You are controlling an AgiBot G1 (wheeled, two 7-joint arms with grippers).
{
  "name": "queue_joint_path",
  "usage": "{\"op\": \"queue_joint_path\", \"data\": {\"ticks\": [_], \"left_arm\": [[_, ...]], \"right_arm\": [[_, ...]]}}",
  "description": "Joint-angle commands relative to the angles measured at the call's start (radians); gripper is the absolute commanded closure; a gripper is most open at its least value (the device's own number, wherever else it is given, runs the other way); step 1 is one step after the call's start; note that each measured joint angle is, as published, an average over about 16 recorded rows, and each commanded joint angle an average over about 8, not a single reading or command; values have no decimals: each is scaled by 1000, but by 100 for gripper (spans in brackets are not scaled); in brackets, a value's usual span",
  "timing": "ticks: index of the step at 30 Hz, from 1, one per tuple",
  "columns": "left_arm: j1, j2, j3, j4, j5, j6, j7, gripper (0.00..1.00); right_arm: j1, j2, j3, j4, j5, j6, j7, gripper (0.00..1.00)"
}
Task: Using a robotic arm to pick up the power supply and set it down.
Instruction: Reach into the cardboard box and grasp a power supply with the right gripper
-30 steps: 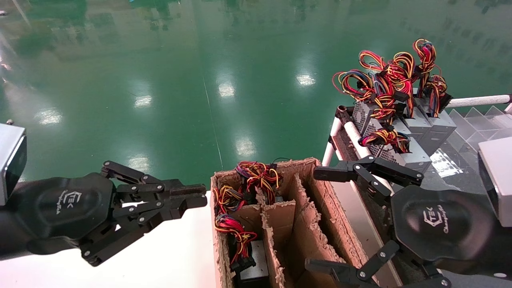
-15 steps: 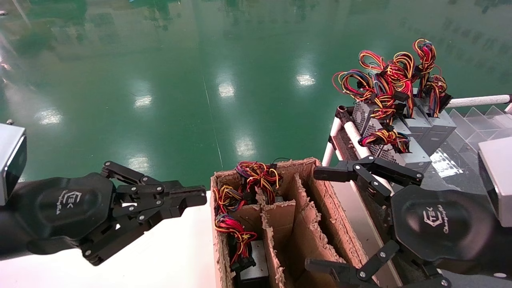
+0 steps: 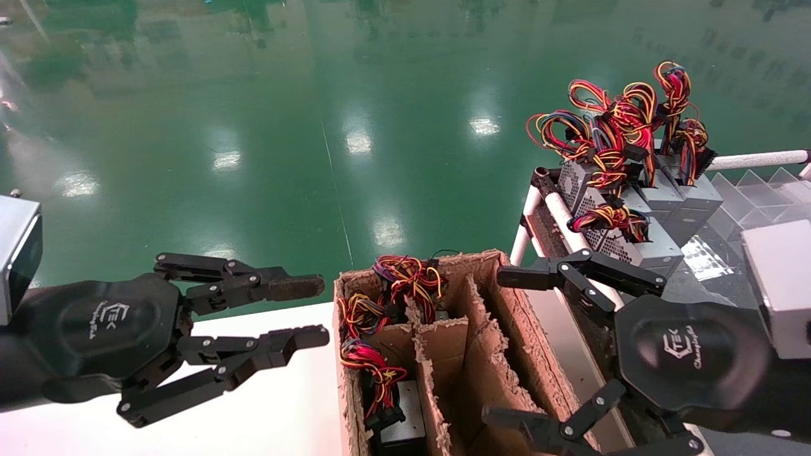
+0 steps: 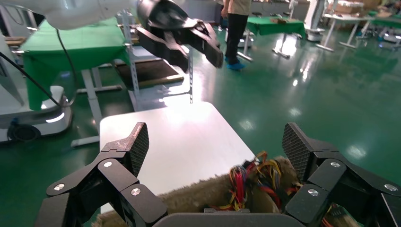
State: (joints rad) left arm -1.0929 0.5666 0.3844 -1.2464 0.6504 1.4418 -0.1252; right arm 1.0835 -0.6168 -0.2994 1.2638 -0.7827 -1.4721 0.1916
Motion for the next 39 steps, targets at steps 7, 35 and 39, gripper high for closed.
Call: {"op": "queue_joint_path", "data": {"ticks": [7,35,39], "left_arm": [[0,0,0,0,0,0,0,0],[0,0,0,0,0,0,0,0],[0,0,0,0,0,0,0,0]], "right_arm": [[47,-52,-79,-32,-151,53,48,0],[266,-479,-318,-496,-484,96,-73,100],[266,-499,-321,-515,-492,109,-103,100]]}}
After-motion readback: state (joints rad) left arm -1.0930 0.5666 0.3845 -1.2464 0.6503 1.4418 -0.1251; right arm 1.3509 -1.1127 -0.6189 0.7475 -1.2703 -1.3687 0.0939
